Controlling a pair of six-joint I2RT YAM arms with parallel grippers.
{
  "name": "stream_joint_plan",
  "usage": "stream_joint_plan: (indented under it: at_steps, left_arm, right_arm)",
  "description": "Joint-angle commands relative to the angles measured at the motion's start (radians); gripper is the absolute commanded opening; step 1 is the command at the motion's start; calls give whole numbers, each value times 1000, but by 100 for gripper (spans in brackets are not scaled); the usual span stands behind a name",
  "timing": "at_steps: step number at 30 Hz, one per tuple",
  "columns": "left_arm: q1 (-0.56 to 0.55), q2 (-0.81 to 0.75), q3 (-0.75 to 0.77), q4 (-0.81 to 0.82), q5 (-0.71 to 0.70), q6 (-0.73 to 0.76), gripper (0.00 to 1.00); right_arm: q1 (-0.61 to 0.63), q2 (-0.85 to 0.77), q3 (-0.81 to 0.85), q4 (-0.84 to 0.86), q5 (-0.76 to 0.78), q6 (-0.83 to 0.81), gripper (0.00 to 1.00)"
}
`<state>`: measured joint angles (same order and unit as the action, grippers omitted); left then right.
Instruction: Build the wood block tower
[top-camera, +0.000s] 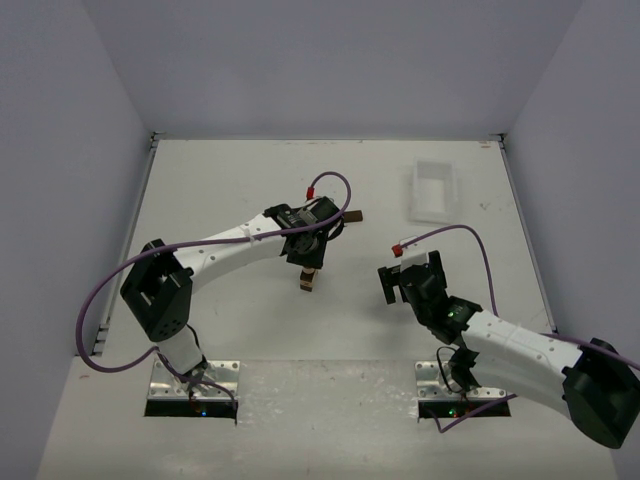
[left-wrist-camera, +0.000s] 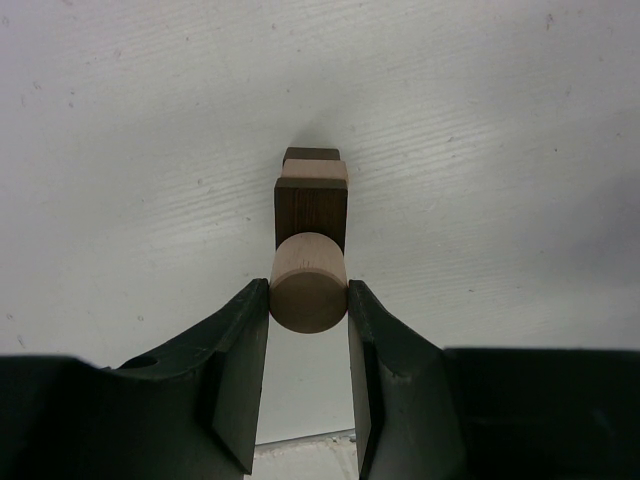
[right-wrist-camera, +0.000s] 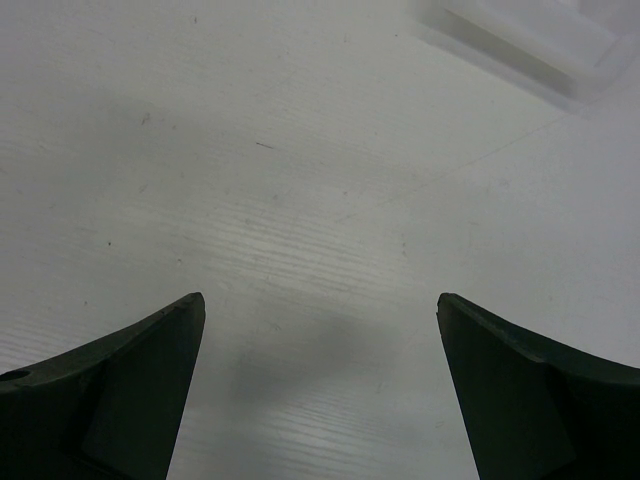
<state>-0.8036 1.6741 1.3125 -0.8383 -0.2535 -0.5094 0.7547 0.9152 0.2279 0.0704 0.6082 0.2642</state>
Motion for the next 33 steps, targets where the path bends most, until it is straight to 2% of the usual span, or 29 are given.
stream_joint_plan:
  at_steps: [1, 5, 16, 23, 28, 32, 33]
  left_arm:
    - [10, 2, 6, 20, 0, 5, 30]
    - [10, 3, 7, 21, 5, 6, 35]
    - [11, -16, 1, 21, 3, -1, 39]
    - [11, -58, 8, 30, 11, 5, 51]
    - [10, -127, 17, 45, 18, 15, 74]
    - [11, -188, 11, 64, 13, 19, 100]
    - [11, -194, 10, 67, 8, 19, 100]
  right_arm:
    - [-3, -16, 14, 38, 7, -3, 99]
    - [-3, -12, 16, 41, -3, -11, 99]
    - [-3, -19, 11, 52, -7, -18, 99]
    - [-3, -24, 11, 60, -13, -24, 99]
    - [-3, -26, 11, 78, -24, -34, 99]
    - [-5, -29, 13, 89, -45, -42, 99]
    - [-3, -29, 13, 92, -50, -43, 99]
